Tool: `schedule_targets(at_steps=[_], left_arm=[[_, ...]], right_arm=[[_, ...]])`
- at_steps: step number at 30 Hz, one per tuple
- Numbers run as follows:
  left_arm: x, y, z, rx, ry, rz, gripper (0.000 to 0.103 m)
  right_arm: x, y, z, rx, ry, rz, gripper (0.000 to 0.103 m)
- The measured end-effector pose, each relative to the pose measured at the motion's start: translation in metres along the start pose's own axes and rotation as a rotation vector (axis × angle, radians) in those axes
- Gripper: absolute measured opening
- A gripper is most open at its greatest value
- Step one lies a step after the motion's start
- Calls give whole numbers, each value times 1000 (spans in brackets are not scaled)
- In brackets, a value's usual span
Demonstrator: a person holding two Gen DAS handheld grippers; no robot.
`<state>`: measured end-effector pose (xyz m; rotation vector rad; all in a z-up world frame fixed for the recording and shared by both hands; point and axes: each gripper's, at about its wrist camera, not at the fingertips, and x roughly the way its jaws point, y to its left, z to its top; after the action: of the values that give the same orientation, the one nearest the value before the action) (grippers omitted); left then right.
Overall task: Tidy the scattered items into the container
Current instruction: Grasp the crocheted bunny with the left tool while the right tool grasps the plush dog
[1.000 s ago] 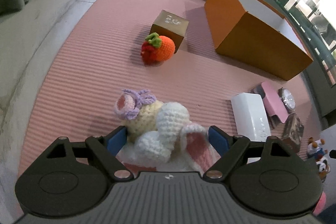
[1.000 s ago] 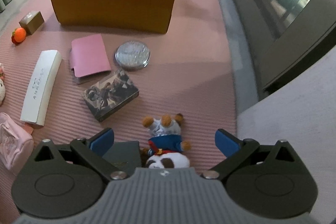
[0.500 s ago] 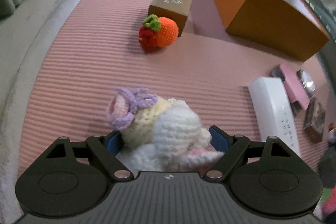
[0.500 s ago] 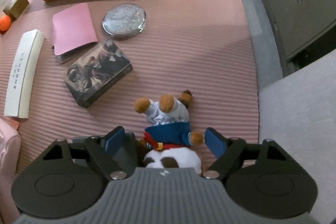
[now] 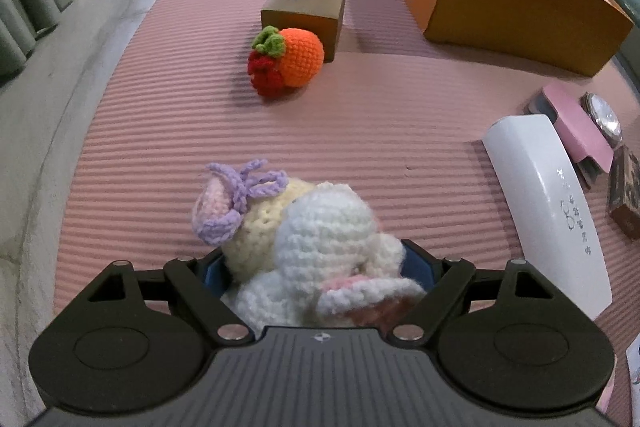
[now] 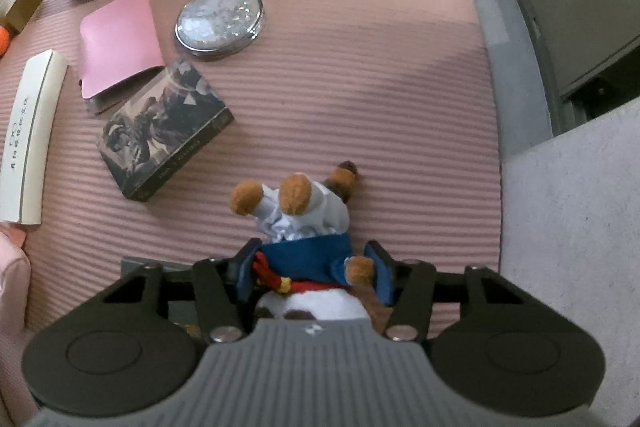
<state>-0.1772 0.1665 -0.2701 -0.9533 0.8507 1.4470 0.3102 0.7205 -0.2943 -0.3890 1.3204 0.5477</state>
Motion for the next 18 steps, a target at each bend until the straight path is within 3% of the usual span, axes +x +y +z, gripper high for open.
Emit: schedule_targets(at_steps=[3, 5, 7, 8, 9, 10, 18], left_arm=[[2, 0, 0, 18, 2, -7, 102], [3, -2, 0, 26, 0, -2, 103], [3, -4, -1, 20, -5, 9, 103], [2, -3, -2, 13, -13, 9, 100], [0, -1, -3, 1, -28, 7, 97], [-2, 3, -5, -14, -44, -1, 93], [-18, 21, -12, -83, -78, -78, 69]], right_arm=[[1, -2, -1, -5, -1, 3, 58], [6, -2, -1, -24, 15, -8, 66], [9, -2, -1, -30, 21, -3, 64], [9, -3, -1, -26, 20, 4, 62], [7, -4, 0, -22, 13, 21, 52], [5, -4, 1, -26, 4, 16, 48], [-8, -7, -2, -51, -30, 14, 44]])
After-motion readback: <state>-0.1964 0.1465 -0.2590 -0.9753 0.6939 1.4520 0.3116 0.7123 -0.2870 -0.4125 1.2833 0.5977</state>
